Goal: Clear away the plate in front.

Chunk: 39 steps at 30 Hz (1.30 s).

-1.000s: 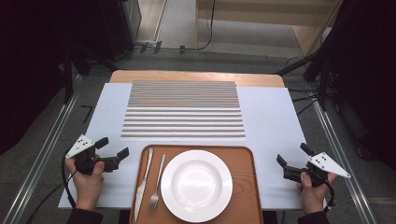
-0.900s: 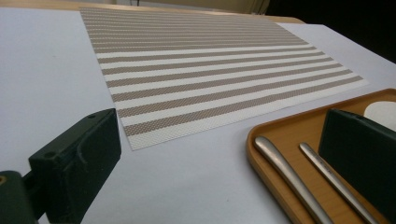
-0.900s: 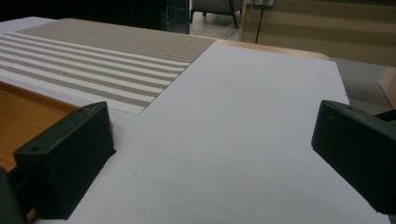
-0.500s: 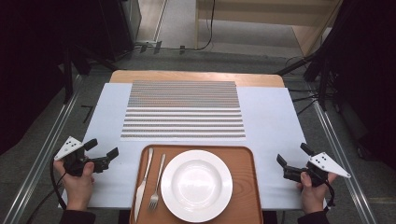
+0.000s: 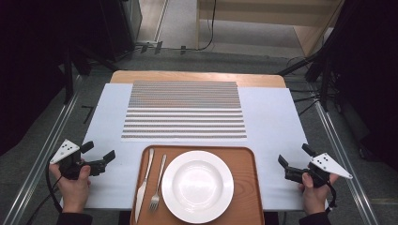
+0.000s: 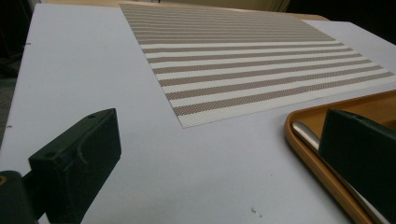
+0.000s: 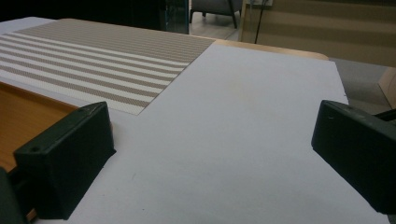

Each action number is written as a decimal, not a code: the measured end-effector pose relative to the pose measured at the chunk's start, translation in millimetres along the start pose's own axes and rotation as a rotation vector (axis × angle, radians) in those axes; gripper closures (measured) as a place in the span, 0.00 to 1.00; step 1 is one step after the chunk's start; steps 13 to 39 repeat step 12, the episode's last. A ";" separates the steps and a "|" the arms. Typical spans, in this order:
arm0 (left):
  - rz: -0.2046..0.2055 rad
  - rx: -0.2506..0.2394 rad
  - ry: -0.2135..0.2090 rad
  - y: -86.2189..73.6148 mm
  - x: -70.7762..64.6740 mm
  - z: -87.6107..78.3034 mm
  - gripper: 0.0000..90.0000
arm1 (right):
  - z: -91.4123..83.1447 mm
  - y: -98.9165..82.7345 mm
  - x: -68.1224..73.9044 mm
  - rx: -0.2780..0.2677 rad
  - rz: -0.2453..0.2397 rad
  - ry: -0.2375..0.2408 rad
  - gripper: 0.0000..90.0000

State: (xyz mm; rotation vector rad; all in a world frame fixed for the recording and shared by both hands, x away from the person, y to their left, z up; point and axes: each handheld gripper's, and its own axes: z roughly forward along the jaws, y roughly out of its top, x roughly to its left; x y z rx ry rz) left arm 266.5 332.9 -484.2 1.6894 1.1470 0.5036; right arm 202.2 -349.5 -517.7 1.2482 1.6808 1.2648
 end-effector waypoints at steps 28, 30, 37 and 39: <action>-0.008 0.009 -0.005 0.2 -1.3 1.9 0.00 | 0.7 0.0 0.5 0.002 0.005 0.003 0.00; -0.008 0.009 -0.005 0.2 -1.3 1.9 0.00 | 0.7 0.0 0.5 0.002 0.005 0.003 0.00; -0.008 0.009 -0.005 0.2 -1.3 1.9 0.00 | 0.7 0.0 0.5 0.002 0.005 0.003 0.00; -0.008 0.009 -0.005 0.2 -1.3 1.9 0.00 | 0.7 0.0 0.5 0.002 0.005 0.003 0.00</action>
